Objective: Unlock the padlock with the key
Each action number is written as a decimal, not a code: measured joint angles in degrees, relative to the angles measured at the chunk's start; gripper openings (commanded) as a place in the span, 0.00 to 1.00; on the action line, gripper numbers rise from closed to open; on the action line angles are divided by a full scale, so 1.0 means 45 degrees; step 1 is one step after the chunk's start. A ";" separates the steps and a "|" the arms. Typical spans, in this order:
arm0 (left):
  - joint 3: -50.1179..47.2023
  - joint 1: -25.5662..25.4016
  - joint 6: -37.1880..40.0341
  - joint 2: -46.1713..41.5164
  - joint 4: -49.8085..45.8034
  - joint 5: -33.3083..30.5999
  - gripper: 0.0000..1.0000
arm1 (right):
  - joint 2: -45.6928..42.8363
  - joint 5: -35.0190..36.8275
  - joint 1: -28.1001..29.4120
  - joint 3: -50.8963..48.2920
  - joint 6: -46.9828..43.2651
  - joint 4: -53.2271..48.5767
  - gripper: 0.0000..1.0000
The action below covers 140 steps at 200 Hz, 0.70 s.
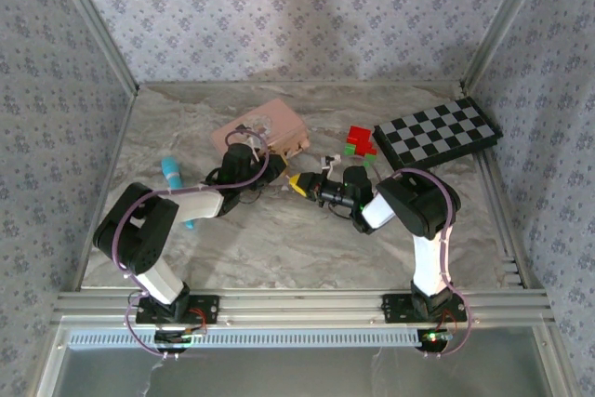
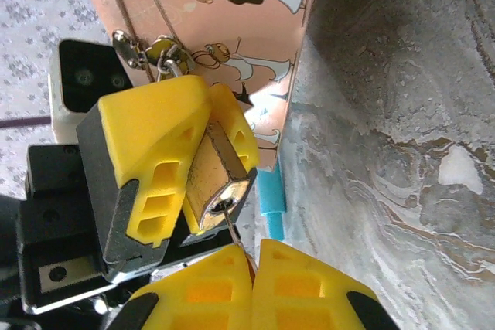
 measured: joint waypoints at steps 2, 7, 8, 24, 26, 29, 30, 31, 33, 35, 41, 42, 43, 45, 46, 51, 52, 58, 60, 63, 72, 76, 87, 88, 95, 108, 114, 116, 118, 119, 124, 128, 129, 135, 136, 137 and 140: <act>-0.0010 0.0000 -0.0010 0.0000 0.0063 -0.0019 0.00 | 0.0000 -0.0005 0.0000 0.0024 0.0087 -0.0005 0.00; -0.0024 0.0000 -0.0053 0.0000 0.0160 -0.0078 0.00 | 0.0000 -0.0019 -0.0019 0.0068 0.0253 -0.0010 0.00; -0.0029 0.0000 -0.0068 0.0000 0.0199 -0.0097 0.00 | 0.0000 -0.0029 -0.0024 0.0078 0.0277 -0.0015 0.00; -0.0068 0.0000 -0.0165 0.0000 0.0549 -0.0228 0.00 | -0.0005 -0.0155 -0.0117 0.0219 0.0738 -0.0015 0.00; -0.0073 0.0000 -0.0175 0.0000 0.0573 -0.0243 0.00 | -0.0010 -0.0165 -0.0121 0.0233 0.0777 -0.0015 0.00; -0.0073 0.0000 -0.0189 0.0000 0.0641 -0.0262 0.00 | -0.0024 -0.0185 -0.0141 0.0253 0.0855 -0.0029 0.00; -0.0078 0.0000 -0.0199 0.0000 0.0665 -0.0272 0.00 | -0.0024 -0.0194 -0.0146 0.0257 0.0869 -0.0024 0.00; -0.0078 0.0000 -0.0204 0.0000 0.0675 -0.0277 0.00 | -0.0029 -0.0194 -0.0151 0.0267 0.0889 -0.0024 0.00; -0.0078 0.0000 -0.0219 0.0000 0.0704 -0.0277 0.00 | -0.0039 -0.0209 -0.0160 0.0277 0.0918 -0.0024 0.00; -0.0078 0.0000 -0.0219 0.0000 0.0738 -0.0287 0.00 | -0.0063 -0.0223 -0.0175 0.0282 0.0981 -0.0029 0.00; -0.0078 0.0000 -0.0233 0.0000 0.0821 -0.0287 0.00 | -0.0102 -0.0291 -0.0209 0.0306 0.1112 -0.0034 0.00; -0.0078 0.0000 -0.0238 0.0000 0.0835 -0.0282 0.00 | -0.0107 -0.0301 -0.0219 0.0311 0.1141 -0.0034 0.00; -0.0078 0.0000 -0.0248 0.0000 0.0855 -0.0287 0.00 | -0.0112 -0.0306 -0.0223 0.0316 0.1161 -0.0039 0.00; -0.0078 0.0000 -0.0257 0.0000 0.0874 -0.0287 0.00 | -0.0131 -0.0340 -0.0238 0.0321 0.1195 -0.0039 0.00; -0.0078 0.0000 -0.0267 0.0000 0.0889 -0.0287 0.00 | -0.0131 -0.0355 -0.0243 0.0325 0.1209 -0.0039 0.00; -0.0078 0.0000 -0.0272 0.0000 0.0952 -0.0287 0.00 | -0.0146 -0.0427 -0.0282 0.0359 0.1316 -0.0044 0.00; -0.0078 0.0000 -0.0272 0.0000 0.0962 -0.0287 0.00 | -0.0151 -0.0447 -0.0291 0.0369 0.1345 -0.0044 0.00; -0.0078 0.0000 -0.0296 0.0000 0.1010 -0.0291 0.00 | -0.0155 -0.0563 -0.0340 0.0423 0.1467 -0.0078 0.00; -0.0078 0.0000 -0.0306 0.0000 0.1030 -0.0291 0.00 | -0.0155 -0.0602 -0.0359 0.0452 0.1511 -0.0087 0.00; -0.0078 0.0000 -0.0306 0.0000 0.1035 -0.0296 0.00 | -0.0155 -0.0665 -0.0374 0.0476 0.1549 -0.0117 0.00; -0.0073 0.0005 -0.0335 -0.0010 0.1054 -0.0321 0.00 | -0.0155 -0.0845 -0.0437 0.0559 0.1700 -0.0189 0.00; -0.0073 0.0005 -0.0355 -0.0024 0.1049 -0.0330 0.00 | -0.0155 -0.0942 -0.0457 0.0588 0.1783 -0.0238 0.00; -0.0073 0.0005 -0.0379 -0.0068 0.1044 -0.0345 0.00 | -0.0155 -0.1127 -0.0510 0.0685 0.1962 -0.0321 0.00; -0.0073 0.0005 -0.0384 -0.0073 0.1044 -0.0345 0.00 | -0.0155 -0.1156 -0.0515 0.0695 0.1962 -0.0325 0.00; -0.0073 0.0005 -0.0408 -0.0097 0.1044 -0.0379 0.00 | -0.0155 -0.1248 -0.0544 0.0738 0.2050 -0.0340 0.00; -0.0073 0.0005 -0.0432 -0.0155 0.1039 -0.0384 0.00 | -0.0155 -0.1462 -0.0617 0.0826 0.2098 -0.0379 0.00; -0.0073 0.0005 -0.0457 -0.0175 0.1039 -0.0389 0.00 | -0.0155 -0.1564 -0.0651 0.0874 0.2093 -0.0408 0.00; -0.0073 0.0005 -0.0461 -0.0185 0.1039 -0.0389 0.00 | -0.0155 -0.1613 -0.0670 0.0894 0.2089 -0.0423 0.00; -0.0073 0.0005 -0.0466 -0.0189 0.1039 -0.0389 0.00 | -0.0155 -0.1661 -0.0690 0.0913 0.2084 -0.0423 0.00; -0.0073 0.0005 -0.0471 -0.0189 0.1044 -0.0389 0.00 | -0.0155 -0.1681 -0.0695 0.0918 0.2079 -0.0423 0.00; -0.0073 0.0005 -0.0505 -0.0209 0.1059 -0.0389 0.00 | -0.0155 -0.1807 -0.0753 0.0967 0.2030 -0.0452 0.00; -0.0073 0.0005 -0.0544 -0.0214 0.1073 -0.0389 0.00 | -0.0155 -0.1938 -0.0797 0.1005 0.1933 -0.0481 0.00; -0.0073 0.0005 -0.0544 -0.0219 0.1073 -0.0389 0.00 | -0.0155 -0.1953 -0.0806 0.1010 0.1933 -0.0486 0.00; -0.0073 0.0005 -0.0573 -0.0233 0.1103 -0.0384 0.00 | -0.0155 -0.2161 -0.0869 0.1083 0.1831 -0.0539 0.00; -0.0073 0.0005 -0.0578 -0.0238 0.1107 -0.0384 0.00 | -0.0155 -0.2191 -0.0879 0.1093 0.1821 -0.0539 0.00; -0.0073 0.0005 -0.0588 -0.0238 0.1117 -0.0384 0.00 | -0.0151 -0.2225 -0.0894 0.1107 0.1797 -0.0554 0.00; -0.0073 0.0005 -0.0607 -0.0238 0.1151 -0.0384 0.00 | -0.0151 -0.2312 -0.0928 0.1146 0.1739 -0.0573 0.00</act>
